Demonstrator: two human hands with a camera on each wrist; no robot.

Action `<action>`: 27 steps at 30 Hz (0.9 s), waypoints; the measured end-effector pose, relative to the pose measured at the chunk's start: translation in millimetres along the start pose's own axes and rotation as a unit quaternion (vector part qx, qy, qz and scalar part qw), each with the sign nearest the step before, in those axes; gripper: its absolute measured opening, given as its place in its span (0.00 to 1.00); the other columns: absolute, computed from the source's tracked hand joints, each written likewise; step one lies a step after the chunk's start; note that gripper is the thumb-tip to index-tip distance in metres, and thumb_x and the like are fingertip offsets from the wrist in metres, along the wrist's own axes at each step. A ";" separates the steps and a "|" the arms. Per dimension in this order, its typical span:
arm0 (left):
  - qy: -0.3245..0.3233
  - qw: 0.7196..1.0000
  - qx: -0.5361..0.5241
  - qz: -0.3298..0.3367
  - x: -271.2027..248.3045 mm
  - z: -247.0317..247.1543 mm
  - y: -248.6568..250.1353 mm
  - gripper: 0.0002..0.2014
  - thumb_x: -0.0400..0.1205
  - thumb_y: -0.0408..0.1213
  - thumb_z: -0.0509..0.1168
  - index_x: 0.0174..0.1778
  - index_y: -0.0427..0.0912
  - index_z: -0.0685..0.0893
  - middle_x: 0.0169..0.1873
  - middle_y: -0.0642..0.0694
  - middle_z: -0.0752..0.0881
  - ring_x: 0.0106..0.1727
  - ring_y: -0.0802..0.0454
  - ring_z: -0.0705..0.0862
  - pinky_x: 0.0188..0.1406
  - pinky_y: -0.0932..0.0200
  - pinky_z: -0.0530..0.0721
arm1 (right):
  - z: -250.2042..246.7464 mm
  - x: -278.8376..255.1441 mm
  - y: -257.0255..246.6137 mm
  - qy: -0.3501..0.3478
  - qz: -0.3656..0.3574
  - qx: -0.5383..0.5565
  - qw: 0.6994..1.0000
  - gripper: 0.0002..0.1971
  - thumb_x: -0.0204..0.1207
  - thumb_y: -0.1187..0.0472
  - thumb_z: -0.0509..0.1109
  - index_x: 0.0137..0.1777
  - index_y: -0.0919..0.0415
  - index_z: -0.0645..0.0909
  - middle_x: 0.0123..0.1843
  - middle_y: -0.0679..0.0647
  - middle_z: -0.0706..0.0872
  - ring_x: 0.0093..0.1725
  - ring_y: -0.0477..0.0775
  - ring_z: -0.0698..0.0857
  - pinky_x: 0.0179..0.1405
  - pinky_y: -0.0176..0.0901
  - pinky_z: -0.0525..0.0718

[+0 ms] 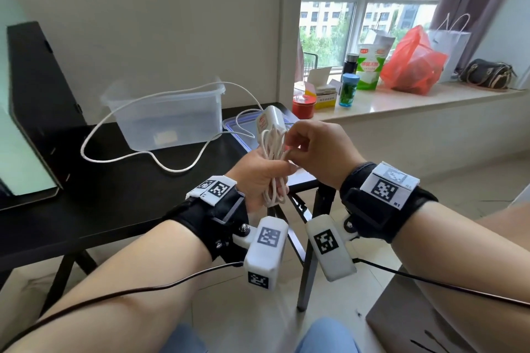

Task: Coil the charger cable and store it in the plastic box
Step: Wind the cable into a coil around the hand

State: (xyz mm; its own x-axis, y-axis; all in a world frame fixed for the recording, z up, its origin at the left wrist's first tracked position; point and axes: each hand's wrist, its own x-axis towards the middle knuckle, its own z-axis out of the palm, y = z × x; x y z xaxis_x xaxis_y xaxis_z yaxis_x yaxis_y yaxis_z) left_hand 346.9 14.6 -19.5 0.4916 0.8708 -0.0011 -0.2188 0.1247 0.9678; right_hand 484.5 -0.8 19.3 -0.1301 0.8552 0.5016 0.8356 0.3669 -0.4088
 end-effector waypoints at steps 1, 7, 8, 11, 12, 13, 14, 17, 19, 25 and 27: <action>0.006 1.000 -0.003 0.004 -1.5 -2.0 0.3 0.09 0.66 0.27 0.66 0.39 0.38 0.75 0.17 0.49 0.73 0.17 0.54 0.72 0.20 0.61 0.76 | 2.1 0.3 0.2 0.000 0.001 0.004 1.000 0.05 0.67 0.63 0.74 0.43 0.58 0.84 0.33 0.39 0.77 0.32 0.40 0.74 0.34 0.28 0.70; 0.026 0.994 -0.103 -0.003 -10.2 -17.3 4.0 0.25 0.63 0.22 0.57 0.57 0.37 0.72 0.21 0.48 0.71 0.16 0.57 0.68 0.20 0.65 0.68 | 10.6 2.7 6.4 -0.052 0.035 -0.053 0.997 0.04 0.72 0.63 0.70 0.45 0.60 0.84 0.43 0.52 0.86 0.43 0.53 0.81 0.46 0.41 0.78; 0.033 0.993 -0.111 0.001 -11.6 -20.9 4.9 0.24 0.63 0.22 0.57 0.57 0.37 0.72 0.20 0.48 0.71 0.15 0.57 0.67 0.20 0.65 0.67 | 12.5 3.2 6.5 -0.058 0.049 -0.058 0.995 0.04 0.73 0.62 0.70 0.45 0.60 0.84 0.43 0.53 0.87 0.45 0.54 0.82 0.48 0.43 0.78; 0.046 0.991 -0.127 0.007 -15.0 -28.6 6.3 0.22 0.63 0.22 0.56 0.54 0.38 0.72 0.20 0.49 0.70 0.15 0.57 0.66 0.21 0.64 0.64 | 17.7 5.7 1.9 -0.043 0.076 -0.048 0.995 0.04 0.74 0.60 0.69 0.44 0.59 0.85 0.40 0.52 0.85 0.44 0.55 0.82 0.46 0.42 0.78; 0.048 0.991 -0.127 0.009 -16.1 -30.5 6.6 0.22 0.63 0.23 0.56 0.54 0.39 0.72 0.20 0.49 0.70 0.16 0.57 0.66 0.22 0.63 0.64 | 19.2 7.6 -0.8 -0.028 0.080 -0.036 0.996 0.04 0.74 0.60 0.69 0.44 0.59 0.84 0.39 0.51 0.84 0.44 0.54 0.82 0.46 0.42 0.78; 0.050 0.991 -0.124 0.011 -17.2 -32.5 7.1 0.21 0.64 0.23 0.56 0.53 0.39 0.72 0.20 0.49 0.70 0.16 0.57 0.66 0.22 0.63 0.64 | 20.6 9.9 -4.1 -0.010 0.085 -0.017 0.996 0.05 0.74 0.59 0.69 0.44 0.59 0.84 0.39 0.50 0.83 0.43 0.53 0.82 0.46 0.42 0.78; 0.055 0.991 -0.119 0.013 -18.0 -34.8 7.4 0.20 0.64 0.24 0.56 0.53 0.39 0.73 0.21 0.49 0.70 0.17 0.57 0.66 0.22 0.63 0.65 | 22.2 12.7 -7.3 0.007 0.092 0.009 0.996 0.05 0.74 0.59 0.69 0.43 0.59 0.85 0.39 0.49 0.83 0.42 0.51 0.81 0.46 0.41 0.79; 0.072 0.992 -0.101 0.030 -20.8 -40.6 7.9 0.21 0.65 0.25 0.58 0.54 0.39 0.73 0.26 0.47 0.73 0.18 0.57 0.69 0.22 0.63 0.71 | 28.1 18.8 -18.8 0.031 0.119 0.103 0.987 0.04 0.72 0.59 0.71 0.40 0.59 0.85 0.33 0.45 0.82 0.34 0.46 0.79 0.43 0.41 0.81; 0.079 0.991 -0.094 0.044 -23.1 -43.4 8.1 0.20 0.65 0.26 0.59 0.54 0.40 0.73 0.31 0.46 0.74 0.19 0.57 0.71 0.22 0.62 0.73 | 33.4 21.0 -28.0 0.028 0.133 0.159 0.978 0.04 0.71 0.60 0.72 0.38 0.59 0.85 0.30 0.46 0.83 0.31 0.45 0.79 0.42 0.45 0.83; 0.097 0.991 -0.070 0.064 -28.0 -54.1 9.2 0.20 0.65 0.26 0.61 0.54 0.39 0.77 0.45 0.40 0.80 0.29 0.52 0.77 0.25 0.60 0.78 | 45.4 21.2 -49.6 0.001 0.169 0.280 0.945 0.09 0.69 0.64 0.71 0.29 0.56 0.82 0.26 0.54 0.83 0.28 0.52 0.79 0.39 0.54 0.84; 0.106 0.990 -0.054 0.069 -28.3 -58.2 8.7 0.22 0.65 0.25 0.64 0.56 0.37 0.77 0.44 0.40 0.82 0.32 0.50 0.78 0.26 0.59 0.78 | 48.3 20.4 -55.6 -0.011 0.174 0.303 0.937 0.09 0.69 0.63 0.71 0.28 0.57 0.83 0.26 0.56 0.84 0.27 0.53 0.79 0.35 0.52 0.82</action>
State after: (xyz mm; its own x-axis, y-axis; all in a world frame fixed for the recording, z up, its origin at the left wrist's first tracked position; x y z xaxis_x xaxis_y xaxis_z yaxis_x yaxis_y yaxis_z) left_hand 282.1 18.8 -25.7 0.2645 0.9621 0.0663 -0.3656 0.0364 0.9300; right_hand 409.6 13.9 15.4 0.0771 0.9664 0.2450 0.3748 0.1996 -0.9054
